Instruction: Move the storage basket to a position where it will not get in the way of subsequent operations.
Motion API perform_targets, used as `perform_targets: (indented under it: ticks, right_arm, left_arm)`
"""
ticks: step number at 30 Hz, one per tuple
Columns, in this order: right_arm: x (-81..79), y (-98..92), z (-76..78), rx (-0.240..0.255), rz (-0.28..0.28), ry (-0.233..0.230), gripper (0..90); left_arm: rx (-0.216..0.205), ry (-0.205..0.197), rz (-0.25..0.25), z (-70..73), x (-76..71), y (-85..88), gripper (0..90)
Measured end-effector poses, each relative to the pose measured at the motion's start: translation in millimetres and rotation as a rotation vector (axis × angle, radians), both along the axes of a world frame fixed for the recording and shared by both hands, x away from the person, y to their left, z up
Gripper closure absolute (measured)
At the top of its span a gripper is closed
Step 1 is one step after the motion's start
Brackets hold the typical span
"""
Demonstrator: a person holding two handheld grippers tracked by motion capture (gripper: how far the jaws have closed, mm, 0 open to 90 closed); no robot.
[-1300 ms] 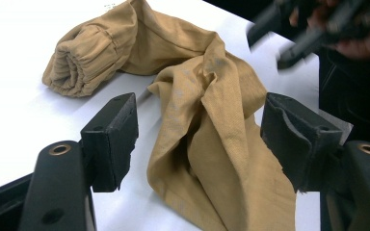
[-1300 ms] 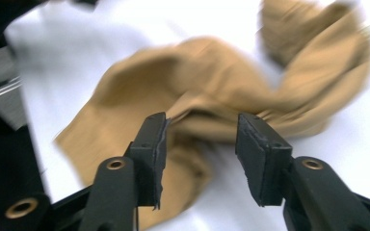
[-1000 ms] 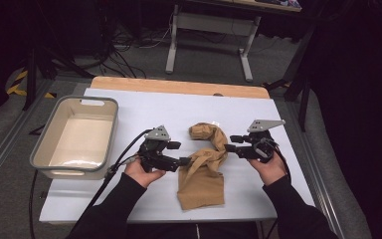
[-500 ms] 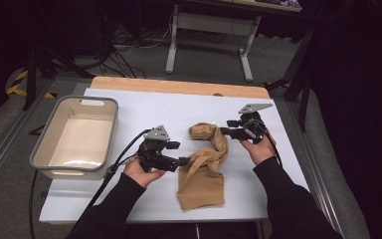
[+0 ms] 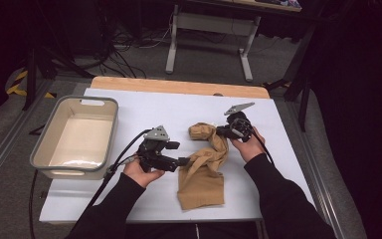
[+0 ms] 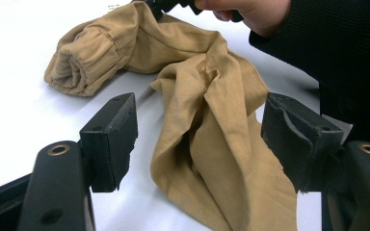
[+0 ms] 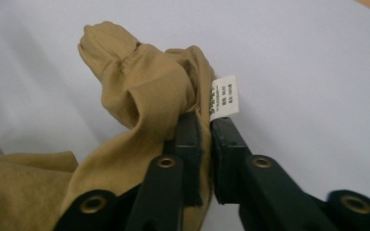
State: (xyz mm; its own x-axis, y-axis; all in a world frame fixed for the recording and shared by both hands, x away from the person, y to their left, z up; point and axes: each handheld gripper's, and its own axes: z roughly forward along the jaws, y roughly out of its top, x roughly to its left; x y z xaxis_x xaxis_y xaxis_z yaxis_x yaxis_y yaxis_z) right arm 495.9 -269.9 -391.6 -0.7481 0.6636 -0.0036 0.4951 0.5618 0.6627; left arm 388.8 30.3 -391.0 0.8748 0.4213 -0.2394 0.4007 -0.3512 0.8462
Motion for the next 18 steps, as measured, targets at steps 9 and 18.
perform_targets:
  ticks: [9, 18]
  right_arm:
    - [12.7, -9.3, 29.3, 0.051, -0.095, -0.129, 86.9]
    - [34.4, -32.1, 32.3, 0.059, -0.249, -0.205, 86.5]
  left_arm:
    - [-0.001, 0.002, 0.003, 0.0, 0.2, 1.6, 30.0]
    - [-0.005, 0.001, 0.008, 0.4, 0.3, 3.9, 30.0]
